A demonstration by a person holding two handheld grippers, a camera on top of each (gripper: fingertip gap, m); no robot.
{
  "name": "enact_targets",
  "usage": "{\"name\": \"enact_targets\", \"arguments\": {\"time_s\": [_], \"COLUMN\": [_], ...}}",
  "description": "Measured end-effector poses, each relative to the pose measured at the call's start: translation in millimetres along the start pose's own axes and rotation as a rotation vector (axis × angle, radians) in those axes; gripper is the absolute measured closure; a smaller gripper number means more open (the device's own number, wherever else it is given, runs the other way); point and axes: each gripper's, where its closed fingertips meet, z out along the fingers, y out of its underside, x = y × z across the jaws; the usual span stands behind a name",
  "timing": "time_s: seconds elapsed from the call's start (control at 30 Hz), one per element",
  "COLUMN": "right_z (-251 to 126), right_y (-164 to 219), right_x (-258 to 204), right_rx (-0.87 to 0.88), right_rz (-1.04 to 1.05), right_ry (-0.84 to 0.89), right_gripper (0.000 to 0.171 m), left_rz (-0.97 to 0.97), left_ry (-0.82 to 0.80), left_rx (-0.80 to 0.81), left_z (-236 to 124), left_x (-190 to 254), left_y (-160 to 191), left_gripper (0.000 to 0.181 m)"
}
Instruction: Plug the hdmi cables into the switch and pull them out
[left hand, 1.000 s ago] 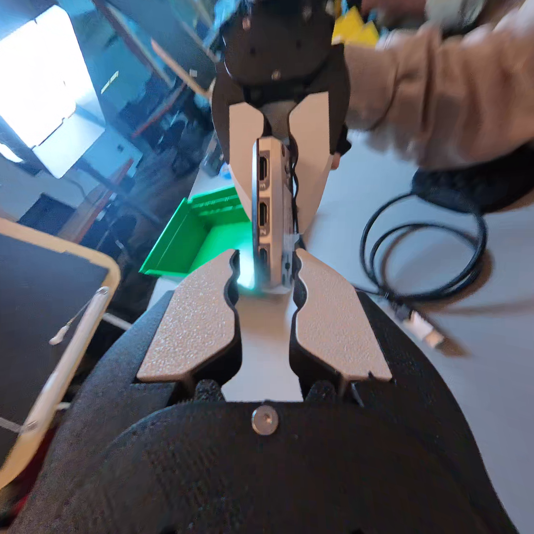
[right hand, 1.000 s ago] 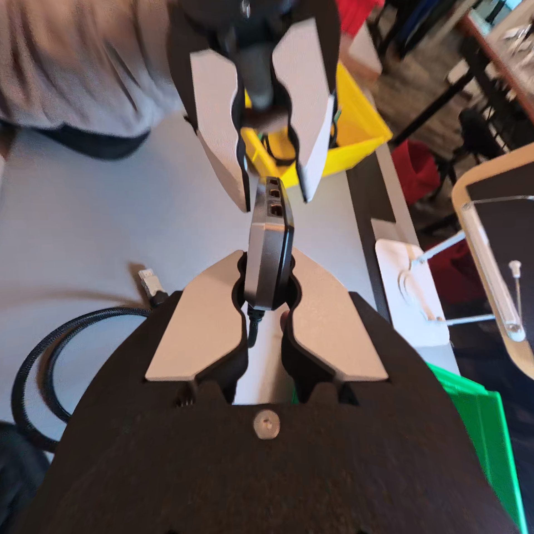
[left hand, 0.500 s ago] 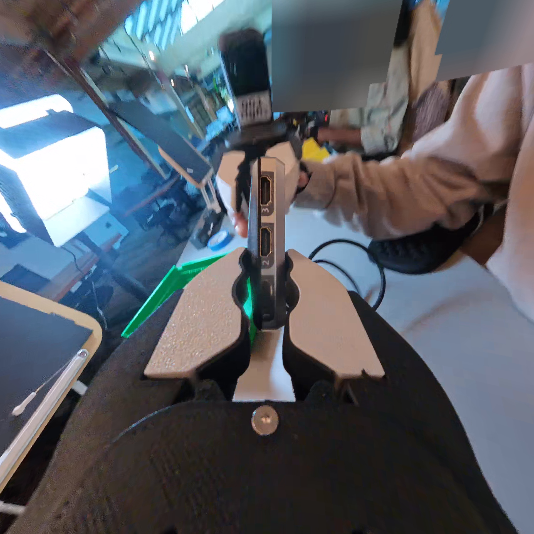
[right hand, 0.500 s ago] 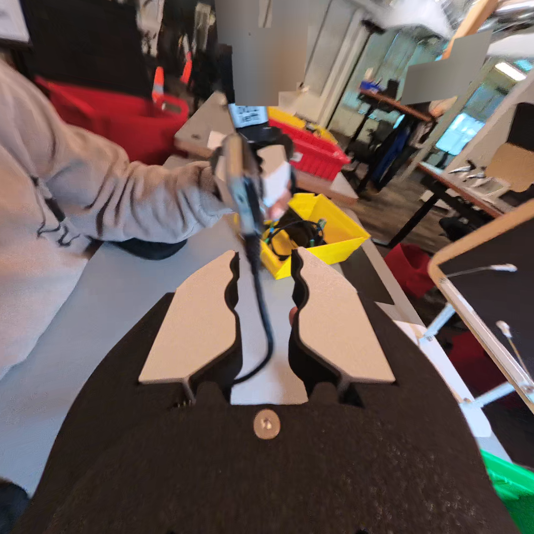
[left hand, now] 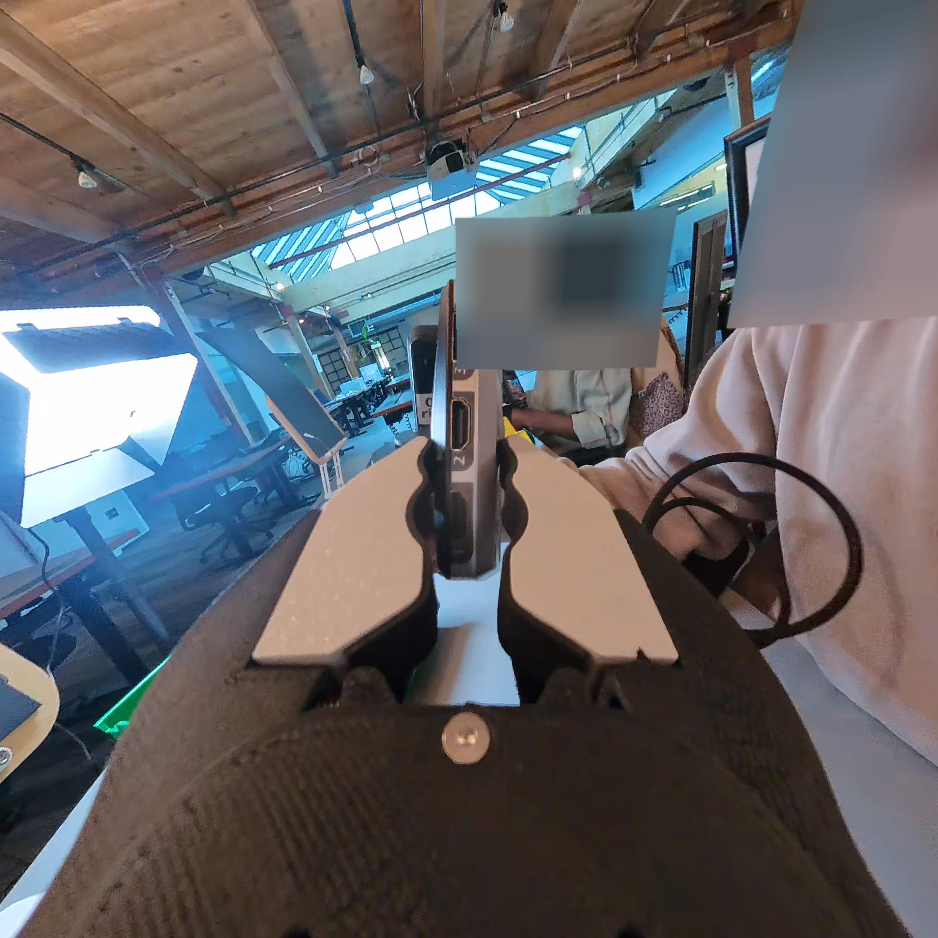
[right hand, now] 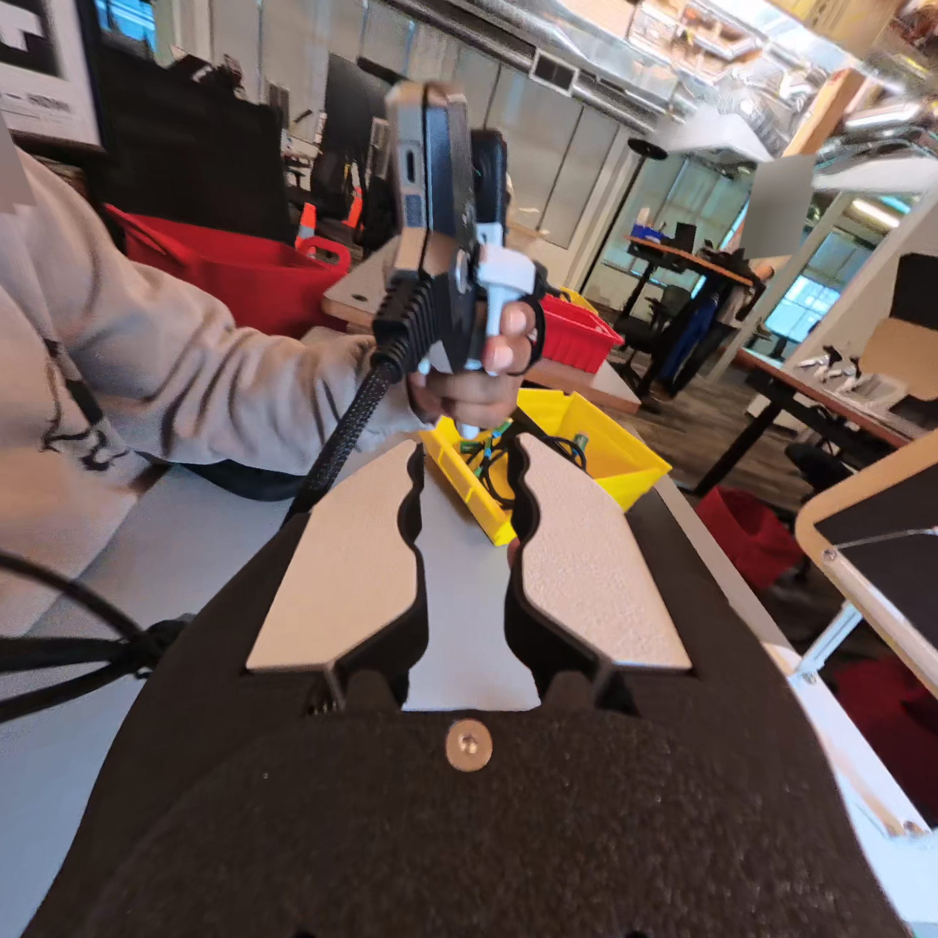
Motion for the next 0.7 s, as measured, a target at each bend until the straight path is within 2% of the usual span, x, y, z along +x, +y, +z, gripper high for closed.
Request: {"name": "enact_targets", "arguments": {"time_s": [0.13, 0.23, 0.3, 0.37, 0.4, 0.43, 0.53, 0.6, 0.63, 0.67, 0.7], "right_z": [-2, -4, -8, -12, -13, -13, -7, -1, 5, 9, 11], "right_y": [-8, -22, -19, -17, -16, -14, 17, 38, 42, 43, 42], "right_x": [-7, -11, -11, -10, -15, -18, -2, 6, 7, 10, 8], "right_rx": [-0.020, 0.087, 0.082, 0.074, 0.060, 0.019, -0.236, -0.401, -0.422, -0.429, -0.431], "right_rz": [-0.071, 0.028, 0.087, 0.117, 0.123, 0.138, -0.033, -0.149, -0.178, -0.212, -0.249], "right_ry": [0.007, -0.056, -0.086, -0.099, -0.136, -0.155, 0.022, 0.114, 0.133, 0.157, 0.150], "right_gripper": [0.149, 0.156, 0.170, 0.171, 0.153, 0.143, 0.129, 0.127, 0.134, 0.157, 0.169], "left_rz": [-0.011, -0.004, 0.023, 0.051, 0.073, 0.085, 0.080, 0.076, 0.068, 0.067, 0.079], "left_ry": [0.010, 0.013, -0.002, -0.017, -0.031, -0.053, -0.047, -0.048, -0.043, -0.042, -0.061], "left_rx": [0.015, -0.019, -0.071, -0.134, -0.143, -0.147, -0.115, -0.093, -0.074, -0.061, -0.059], "left_z": [4, 4, 3, 3, 2, 2, 0, -2, -1, -1, -2], "left_x": [2, 2, 0, -1, -2, -5, -4, -4, -3, -3, -5], "left_y": [-1, 7, 14, 22, 23, 23, 15, 11, 8, 5, 4], "left_gripper": [0.157, 0.156, 0.155, 0.156, 0.158, 0.159, 0.159, 0.159, 0.159, 0.159, 0.159]}}
